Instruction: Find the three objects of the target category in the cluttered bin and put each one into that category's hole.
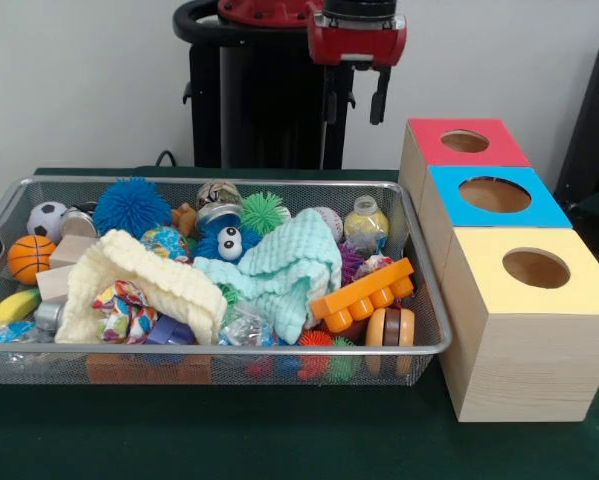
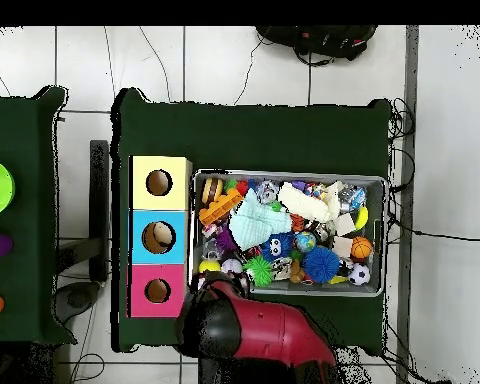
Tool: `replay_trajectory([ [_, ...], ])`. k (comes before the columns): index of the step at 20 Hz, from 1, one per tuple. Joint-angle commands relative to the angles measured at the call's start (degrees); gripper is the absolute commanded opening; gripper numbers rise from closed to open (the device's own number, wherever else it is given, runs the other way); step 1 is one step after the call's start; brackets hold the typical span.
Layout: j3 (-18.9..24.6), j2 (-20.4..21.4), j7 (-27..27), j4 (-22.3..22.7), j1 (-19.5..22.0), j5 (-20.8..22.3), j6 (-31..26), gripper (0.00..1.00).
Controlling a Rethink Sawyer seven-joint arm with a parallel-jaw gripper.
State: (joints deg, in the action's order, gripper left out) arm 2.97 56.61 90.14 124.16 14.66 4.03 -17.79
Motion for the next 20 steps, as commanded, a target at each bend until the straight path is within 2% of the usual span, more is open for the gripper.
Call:
replay_trajectory([
  [1, 6.41, 2.57, -0.71, -0.33, 1.21, 1.78, -5.93, 1.0],
  [4, 5.57, 6.11, -1.81, 1.43, 2.13, 2.45, -7.37, 1.0],
  [7, 5.59, 4.36, -2.41, 1.69, 4.91, 4.56, -4.03, 1.0],
  [10, 5.85, 2.19, -1.95, 1.23, 8.31, 4.57, -2.92, 1.0],
  [14, 6.05, -0.77, -2.1, -3.73, 10.36, 5.07, -4.71, 1.0],
  [18, 5.92, -5.45, -2.84, -10.8, 10.98, 7.24, -6.19, 1.0],
  [20, 7.07, -7.41, -4.14, -12.13, 12.4, 8.12, -6.28, 1.0],
])
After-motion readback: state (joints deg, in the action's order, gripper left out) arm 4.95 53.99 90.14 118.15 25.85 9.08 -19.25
